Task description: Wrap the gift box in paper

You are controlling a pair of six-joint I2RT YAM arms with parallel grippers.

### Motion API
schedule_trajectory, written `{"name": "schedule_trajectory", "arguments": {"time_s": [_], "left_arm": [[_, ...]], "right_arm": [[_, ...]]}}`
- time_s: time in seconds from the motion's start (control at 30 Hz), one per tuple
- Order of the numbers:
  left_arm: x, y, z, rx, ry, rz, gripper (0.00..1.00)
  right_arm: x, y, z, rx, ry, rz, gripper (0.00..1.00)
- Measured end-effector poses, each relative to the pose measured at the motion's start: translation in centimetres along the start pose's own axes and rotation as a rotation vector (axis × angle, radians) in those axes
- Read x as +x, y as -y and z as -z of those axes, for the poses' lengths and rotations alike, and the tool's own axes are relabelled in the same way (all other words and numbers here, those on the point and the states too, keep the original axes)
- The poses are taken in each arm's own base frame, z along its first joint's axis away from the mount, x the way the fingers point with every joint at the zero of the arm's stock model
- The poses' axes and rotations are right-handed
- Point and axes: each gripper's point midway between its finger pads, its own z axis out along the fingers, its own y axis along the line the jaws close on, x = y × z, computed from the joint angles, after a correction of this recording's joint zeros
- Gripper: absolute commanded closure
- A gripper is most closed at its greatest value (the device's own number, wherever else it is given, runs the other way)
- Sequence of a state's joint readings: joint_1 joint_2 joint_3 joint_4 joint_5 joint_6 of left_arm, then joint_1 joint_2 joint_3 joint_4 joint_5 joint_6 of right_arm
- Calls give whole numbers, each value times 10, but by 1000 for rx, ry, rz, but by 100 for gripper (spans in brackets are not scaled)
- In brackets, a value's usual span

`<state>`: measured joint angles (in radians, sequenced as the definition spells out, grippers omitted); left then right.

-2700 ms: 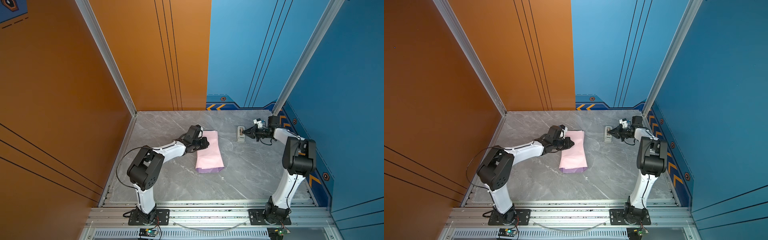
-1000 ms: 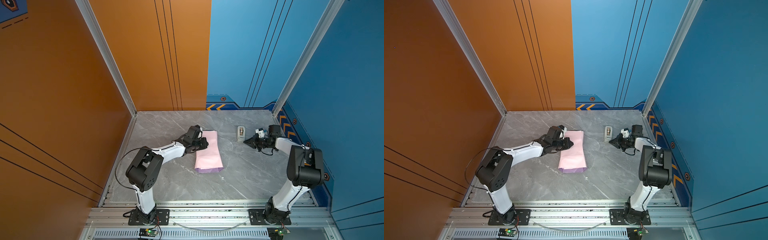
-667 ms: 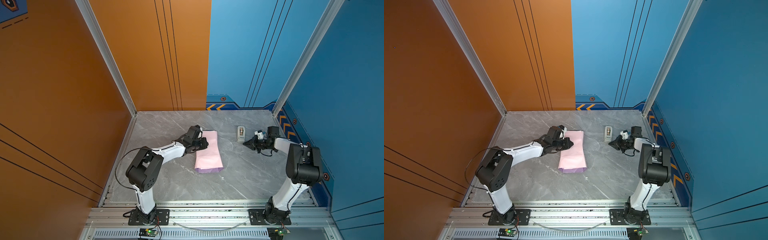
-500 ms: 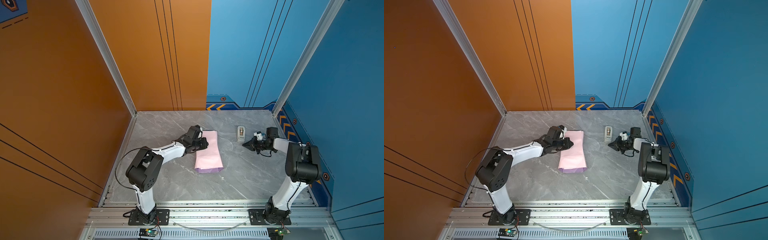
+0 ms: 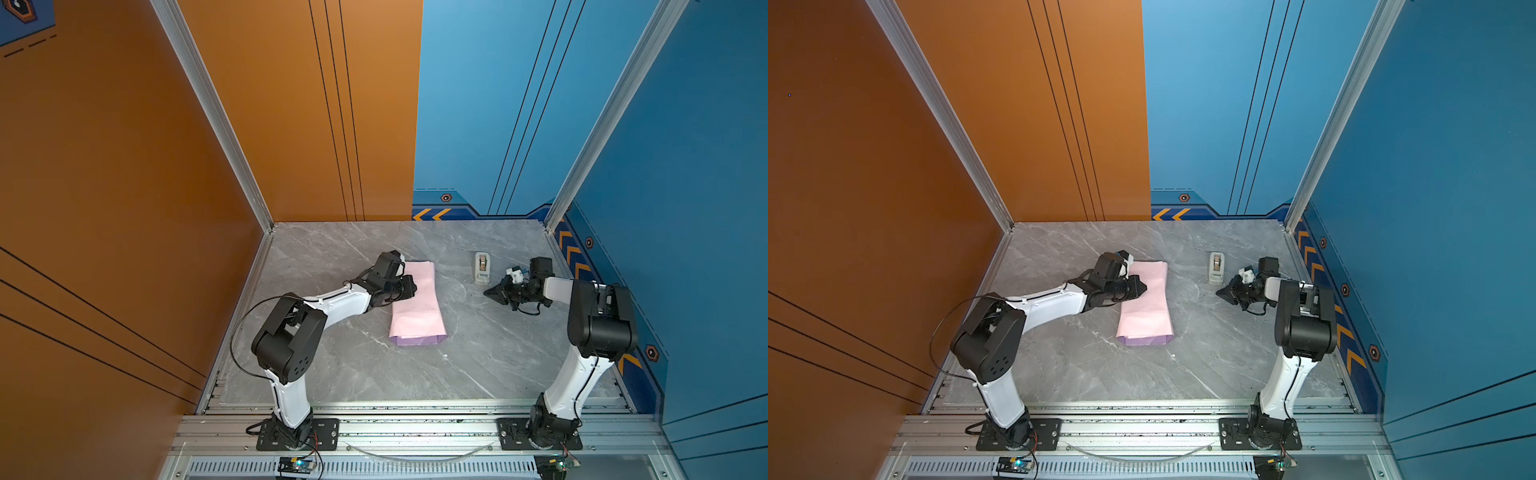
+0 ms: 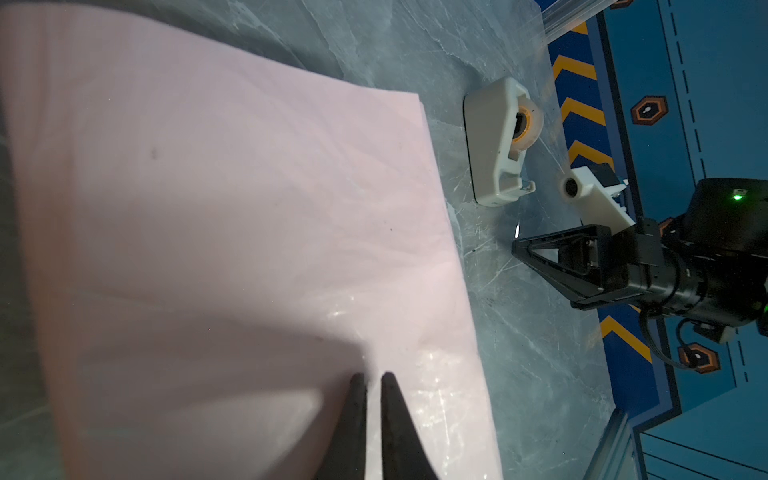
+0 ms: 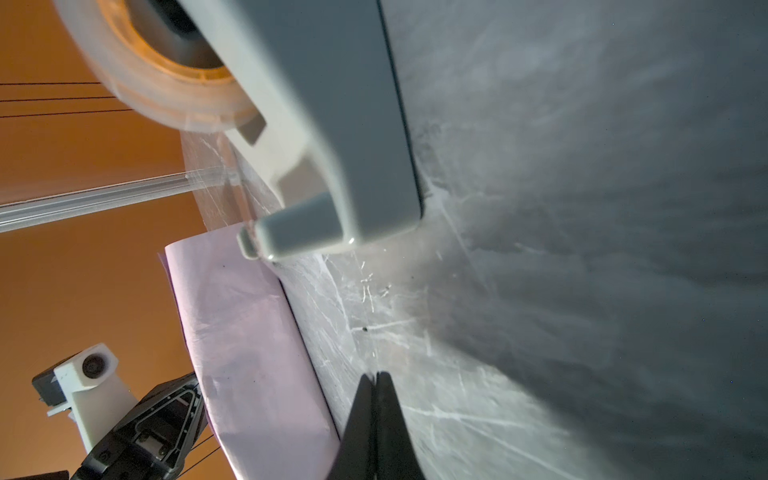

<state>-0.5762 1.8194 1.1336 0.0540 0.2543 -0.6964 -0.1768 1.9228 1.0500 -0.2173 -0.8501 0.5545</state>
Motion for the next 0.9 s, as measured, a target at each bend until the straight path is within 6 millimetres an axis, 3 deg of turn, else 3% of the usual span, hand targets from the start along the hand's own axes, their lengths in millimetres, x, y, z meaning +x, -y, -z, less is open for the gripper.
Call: {"name": "schedule_trajectory", "arguments": {"time_s": [0.53,0.67,0.9], "left_arm": [[0,0,0,-2,2,-1,88],[0,0,0,-3,2,-1,88],[0,-1,0,-5,4,-1,88]], "right_arm": [[-10,12,-2,62,38,-1,100],[-5,22,-1,97,22,-45,100],[-4,21,0,101,15,-47,100]]}}
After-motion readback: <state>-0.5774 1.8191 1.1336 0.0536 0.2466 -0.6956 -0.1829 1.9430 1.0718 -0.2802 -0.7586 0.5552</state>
